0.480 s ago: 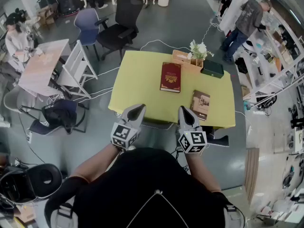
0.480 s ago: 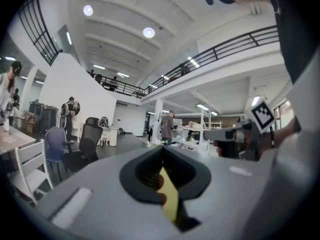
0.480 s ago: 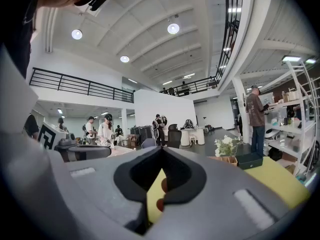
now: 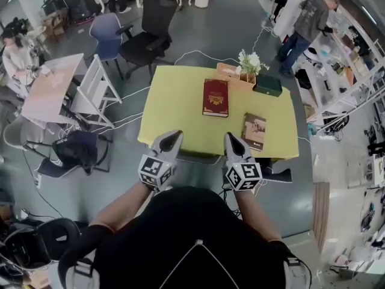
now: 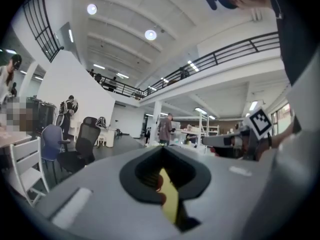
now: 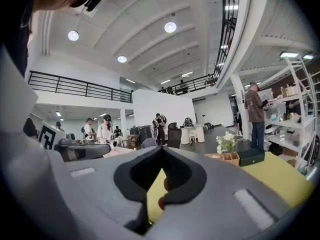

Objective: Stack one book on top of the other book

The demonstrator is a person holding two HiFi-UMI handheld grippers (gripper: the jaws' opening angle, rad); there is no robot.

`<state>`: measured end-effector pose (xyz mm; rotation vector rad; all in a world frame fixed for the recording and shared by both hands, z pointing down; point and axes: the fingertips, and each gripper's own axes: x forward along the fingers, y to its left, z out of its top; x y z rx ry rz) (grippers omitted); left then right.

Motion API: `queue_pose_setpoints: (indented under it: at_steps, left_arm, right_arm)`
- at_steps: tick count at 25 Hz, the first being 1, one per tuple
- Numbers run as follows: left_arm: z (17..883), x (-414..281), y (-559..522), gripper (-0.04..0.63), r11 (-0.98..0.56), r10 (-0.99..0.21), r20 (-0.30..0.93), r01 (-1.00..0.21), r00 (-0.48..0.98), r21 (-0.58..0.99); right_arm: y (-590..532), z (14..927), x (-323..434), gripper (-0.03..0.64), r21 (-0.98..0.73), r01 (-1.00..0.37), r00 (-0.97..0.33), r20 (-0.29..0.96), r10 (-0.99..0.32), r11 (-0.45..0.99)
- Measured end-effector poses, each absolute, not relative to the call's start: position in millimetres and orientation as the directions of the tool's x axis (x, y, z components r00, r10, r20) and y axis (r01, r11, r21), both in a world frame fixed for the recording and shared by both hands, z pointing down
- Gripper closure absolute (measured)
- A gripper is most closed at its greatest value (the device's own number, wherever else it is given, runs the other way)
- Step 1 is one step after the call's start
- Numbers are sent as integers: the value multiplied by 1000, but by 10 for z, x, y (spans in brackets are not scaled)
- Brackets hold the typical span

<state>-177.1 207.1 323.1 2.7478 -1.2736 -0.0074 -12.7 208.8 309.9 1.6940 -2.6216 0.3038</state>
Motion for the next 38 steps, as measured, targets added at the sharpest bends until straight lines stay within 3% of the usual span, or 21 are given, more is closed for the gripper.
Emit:
queue_pose_setpoints:
  at_steps: [10, 12, 23, 38]
  left_arm:
    - [3420, -1946, 1977, 583, -672, -724, 64, -724, 686, 156]
    - [3497, -1988, 1950, 581, -673, -719, 80, -720, 691, 168]
    - [3807, -1934, 1606, 580, -655, -707, 154, -721, 690, 226]
    - [3905, -1172, 511, 580, -534, -793, 232, -826, 563, 179]
  right_arm:
    - [2032, 3268, -183, 607, -258, -914, -354, 133, -926, 312]
    - [2029, 3312, -201, 548, -271, -916, -342, 137, -930, 297]
    - [1873, 3581, -95, 529, -298, -928, -293, 206, -934, 225]
    - [567, 3850, 768, 529, -361, -881, -402, 223, -888, 308]
